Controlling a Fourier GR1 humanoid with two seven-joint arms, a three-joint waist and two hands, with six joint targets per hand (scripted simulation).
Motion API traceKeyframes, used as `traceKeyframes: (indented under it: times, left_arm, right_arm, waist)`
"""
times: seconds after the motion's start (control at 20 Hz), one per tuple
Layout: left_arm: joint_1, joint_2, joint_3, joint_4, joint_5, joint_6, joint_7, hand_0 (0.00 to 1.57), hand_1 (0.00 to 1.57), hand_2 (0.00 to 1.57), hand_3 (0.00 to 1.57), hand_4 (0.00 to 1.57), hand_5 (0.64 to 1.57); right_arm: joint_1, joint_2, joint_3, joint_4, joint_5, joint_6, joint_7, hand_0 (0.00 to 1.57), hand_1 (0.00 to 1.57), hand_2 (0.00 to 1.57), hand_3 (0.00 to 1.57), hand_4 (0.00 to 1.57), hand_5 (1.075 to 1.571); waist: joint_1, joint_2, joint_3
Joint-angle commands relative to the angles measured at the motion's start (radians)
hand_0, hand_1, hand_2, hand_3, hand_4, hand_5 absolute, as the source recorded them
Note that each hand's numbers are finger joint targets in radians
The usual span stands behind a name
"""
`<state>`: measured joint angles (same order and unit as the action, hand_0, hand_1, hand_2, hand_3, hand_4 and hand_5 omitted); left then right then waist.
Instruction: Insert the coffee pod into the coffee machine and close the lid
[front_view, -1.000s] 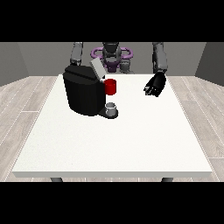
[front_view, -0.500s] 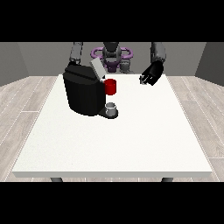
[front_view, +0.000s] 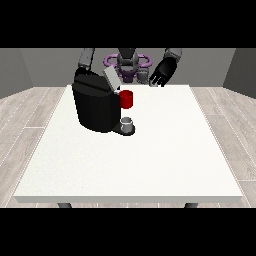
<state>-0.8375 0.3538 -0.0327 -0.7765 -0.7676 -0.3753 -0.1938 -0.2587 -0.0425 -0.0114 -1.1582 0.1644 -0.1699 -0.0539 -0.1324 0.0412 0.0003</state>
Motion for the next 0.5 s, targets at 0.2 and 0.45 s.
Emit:
traceKeyframes:
  times: [0.2, 0.45]
  left_arm:
    - [-0.175, 0.033, 0.11, 0.02, 0.06, -0.08, 0.094, 0.96, 0.96, 1.16, 1.36, 0.52, 1.571]
    - [-0.255, 0.019, 0.154, 0.035, 0.079, -0.064, 0.163, 1.27, 1.27, 1.3, 1.27, 0.49, 1.571]
  right_arm:
    - [-0.03, 0.005, 0.003, -0.048, 0.002, -0.008, 0.019, 0.0, 0.0, 0.0, 0.0, 0.0, 1.571]
    - [-0.063, -0.039, -0.011, -0.065, -0.008, 0.03, 0.011, 0.0, 0.0, 0.0, 0.0, 0.0, 1.571]
  waist:
    - [-0.079, 0.039, -0.0002]
    - [-0.124, 0.086, -0.0001]
